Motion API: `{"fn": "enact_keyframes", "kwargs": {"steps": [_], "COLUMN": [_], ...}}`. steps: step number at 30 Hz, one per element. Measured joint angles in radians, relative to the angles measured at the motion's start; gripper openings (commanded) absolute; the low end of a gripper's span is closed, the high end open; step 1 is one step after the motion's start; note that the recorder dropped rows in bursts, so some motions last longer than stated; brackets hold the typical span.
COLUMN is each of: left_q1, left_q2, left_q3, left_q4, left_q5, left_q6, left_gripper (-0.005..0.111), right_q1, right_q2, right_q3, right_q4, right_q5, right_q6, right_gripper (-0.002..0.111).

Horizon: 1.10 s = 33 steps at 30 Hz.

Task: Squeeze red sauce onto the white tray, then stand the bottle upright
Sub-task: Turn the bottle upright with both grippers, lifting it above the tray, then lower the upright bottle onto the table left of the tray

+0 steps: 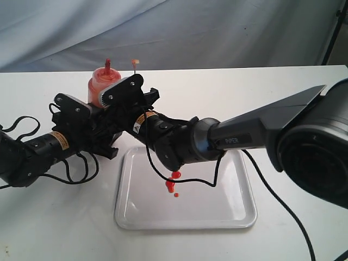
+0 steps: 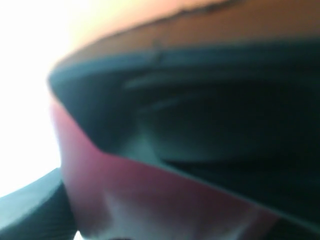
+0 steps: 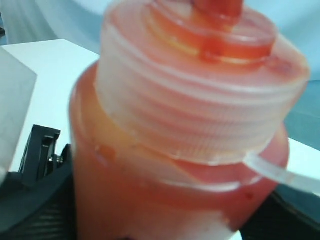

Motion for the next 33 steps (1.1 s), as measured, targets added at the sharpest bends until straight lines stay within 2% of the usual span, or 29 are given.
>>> {"fn": "enact_keyframes", "kwargs": {"steps": [3,5,8,12,17,25,28,33], "left_q1": [0.0,0.0,0.0,0.0,0.0,-0.002,-0.006,-0.013], "left_q2": [0.03,0.049,0.057,0.057,0.057,0.057,0.057,0.057], "left_q3": [-0.017,-0.027,-0.029,-0.029,-0.031,-0.031,-0.031,-0.031], "left_q4": [0.01,0.022,0.024,0.024,0.024,0.007,-0.027,-0.053], "left_q5": [-0.018,-0.025,-0.022,-0.022,-0.022,-0.022,-0.022,-0.022], "left_q6": [-0.01,-0.019,-0.019,-0.019,-0.019,-0.005,0.009,0.027], "left_gripper": [0.0,0.0,0.0,0.007,0.024,0.073,0.08,0.08], "right_q1": [0.0,-0.002,-0.006,-0.006,-0.006,-0.006,-0.009,-0.01], "right_q2": [0.002,0.006,0.01,0.01,0.01,0.01,0.01,0.01], "right_q3": [0.0,0.0,0.0,0.0,0.0,-0.001,-0.007,-0.009], "right_q4": [0.008,0.013,0.027,0.034,0.034,0.028,0.028,0.026], "right_q5": [0.016,0.023,0.028,0.028,0.028,0.026,0.028,0.032], "right_q6": [-0.009,-0.021,-0.068,-0.082,-0.088,-0.09,-0.118,-0.147], "right_gripper": [0.065,0.071,0.073,0.073,0.069,0.068,0.068,0.068]}}
